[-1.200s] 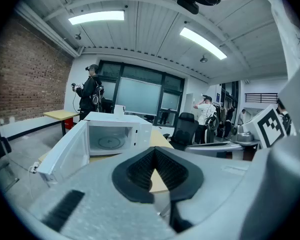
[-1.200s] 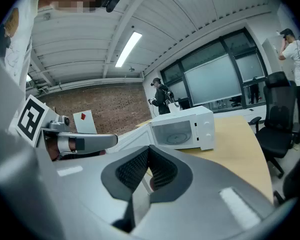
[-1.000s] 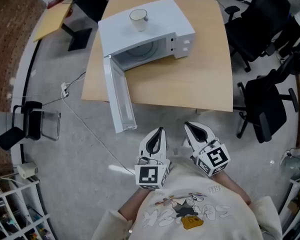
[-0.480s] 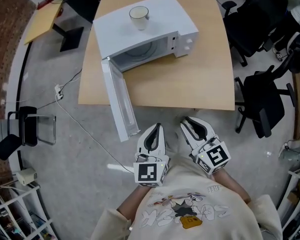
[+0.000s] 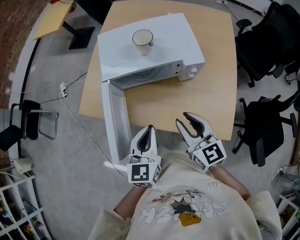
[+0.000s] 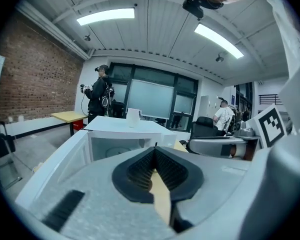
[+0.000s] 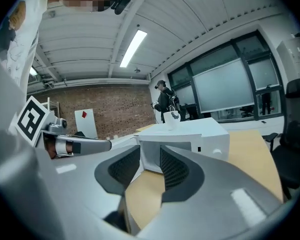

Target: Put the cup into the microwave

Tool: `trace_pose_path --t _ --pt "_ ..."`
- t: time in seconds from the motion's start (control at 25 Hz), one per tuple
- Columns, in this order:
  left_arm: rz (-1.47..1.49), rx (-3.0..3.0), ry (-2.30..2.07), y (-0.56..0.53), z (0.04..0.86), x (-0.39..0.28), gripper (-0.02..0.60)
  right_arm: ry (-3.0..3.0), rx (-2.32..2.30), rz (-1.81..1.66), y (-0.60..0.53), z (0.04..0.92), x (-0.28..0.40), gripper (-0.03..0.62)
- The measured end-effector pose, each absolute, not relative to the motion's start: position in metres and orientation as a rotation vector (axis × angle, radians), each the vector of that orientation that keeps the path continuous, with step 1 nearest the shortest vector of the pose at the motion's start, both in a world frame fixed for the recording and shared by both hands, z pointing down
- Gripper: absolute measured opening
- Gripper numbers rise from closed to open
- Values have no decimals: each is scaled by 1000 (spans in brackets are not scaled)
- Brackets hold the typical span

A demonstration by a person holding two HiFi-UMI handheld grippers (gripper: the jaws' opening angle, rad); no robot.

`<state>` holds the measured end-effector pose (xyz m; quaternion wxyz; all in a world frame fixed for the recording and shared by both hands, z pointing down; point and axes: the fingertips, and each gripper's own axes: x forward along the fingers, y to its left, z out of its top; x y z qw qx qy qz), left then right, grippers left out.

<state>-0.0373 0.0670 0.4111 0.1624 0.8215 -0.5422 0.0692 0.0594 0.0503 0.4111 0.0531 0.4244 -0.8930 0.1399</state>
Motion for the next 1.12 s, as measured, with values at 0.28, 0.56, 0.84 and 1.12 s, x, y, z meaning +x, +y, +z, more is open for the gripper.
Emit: trace_pose_path --t 0.28,0.56,0.84,1.12 --pt "194 2330 -1632 13 409 -25 5 -2771 1119 351 -9 408 52 133" --pt "209 2293 -1636 -12 422 -38 5 -2745 1122 323 -43 423 36 138" --pt "180 2317 -1616 -22 414 -45 18 -2780 1142 201 -102 405 11 218" --pt "174 2321 -1645 -21 410 -58 29 -2786 1287 81 -179 374 -4 362"
